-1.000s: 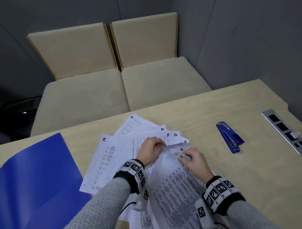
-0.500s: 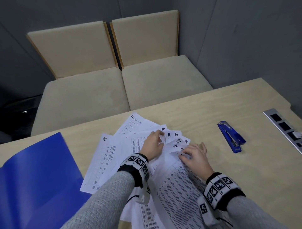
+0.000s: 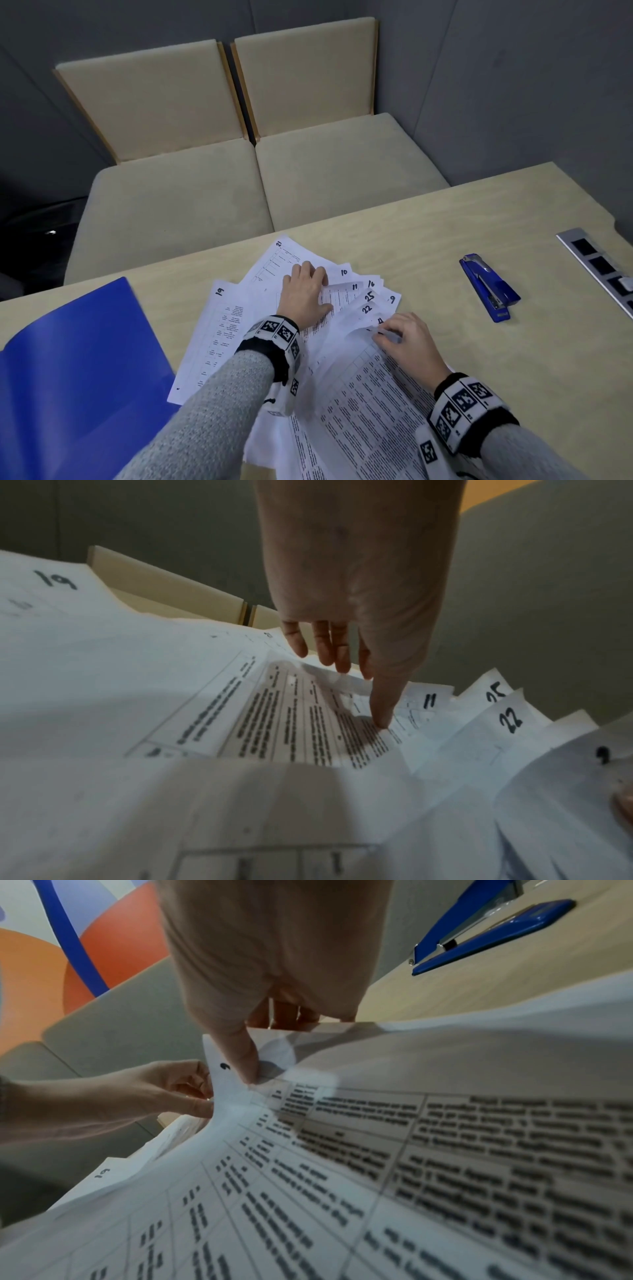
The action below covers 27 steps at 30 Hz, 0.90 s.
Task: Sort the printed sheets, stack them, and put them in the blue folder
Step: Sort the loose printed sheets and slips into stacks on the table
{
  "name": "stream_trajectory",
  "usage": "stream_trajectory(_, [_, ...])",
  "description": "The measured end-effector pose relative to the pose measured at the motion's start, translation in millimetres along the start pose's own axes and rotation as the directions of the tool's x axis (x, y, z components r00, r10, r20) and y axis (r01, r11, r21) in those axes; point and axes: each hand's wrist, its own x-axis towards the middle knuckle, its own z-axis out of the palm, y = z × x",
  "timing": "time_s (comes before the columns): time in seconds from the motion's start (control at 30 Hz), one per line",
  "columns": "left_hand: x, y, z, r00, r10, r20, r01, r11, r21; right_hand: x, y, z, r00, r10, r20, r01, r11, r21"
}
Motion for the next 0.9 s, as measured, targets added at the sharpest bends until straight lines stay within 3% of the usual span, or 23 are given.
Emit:
stream_trajectory(0.3, [-12.0, -4.9, 6.4, 0.987, 0.154, -0.047, -0.161, 0.970, -0.185, -0.8, -5.4, -2.0, 1.000, 0.005, -0.003, -0.005, 0.999, 0.033])
stream_trajectory(0.43, [-14.8, -5.4, 13.1, 0.998, 0.038, -0.047, -0.045, 0.989, -0.143, -1.8, -5.6, -2.9, 1.000, 0.015, 0.012, -0.015, 0.999, 0.051])
stream_trajectory(0.53, [-13.3, -4.3, 12.4, 0.999, 0.021, -0.040, -0.023, 0.998, -0.057, -2.1, -6.1, -3.8, 1.000, 0.029, 0.007, -0.029, 0.998, 0.054])
stream_trajectory(0.73, [-24.1, -5.0, 14.1, 0.970, 0.207, -0.126, -0.220, 0.970, -0.105, -2.2, -1.7, -3.0, 0.999, 0.048, -0.018, -0.047, 0.998, 0.038])
stream_trajectory(0.9, [-19.0, -7.0, 18.2, 0.982, 0.189, -0.005, -0.187, 0.968, -0.167, -2.1, -1.4, -0.4, 0.999, 0.033, -0.022, -0.032, 0.999, 0.039])
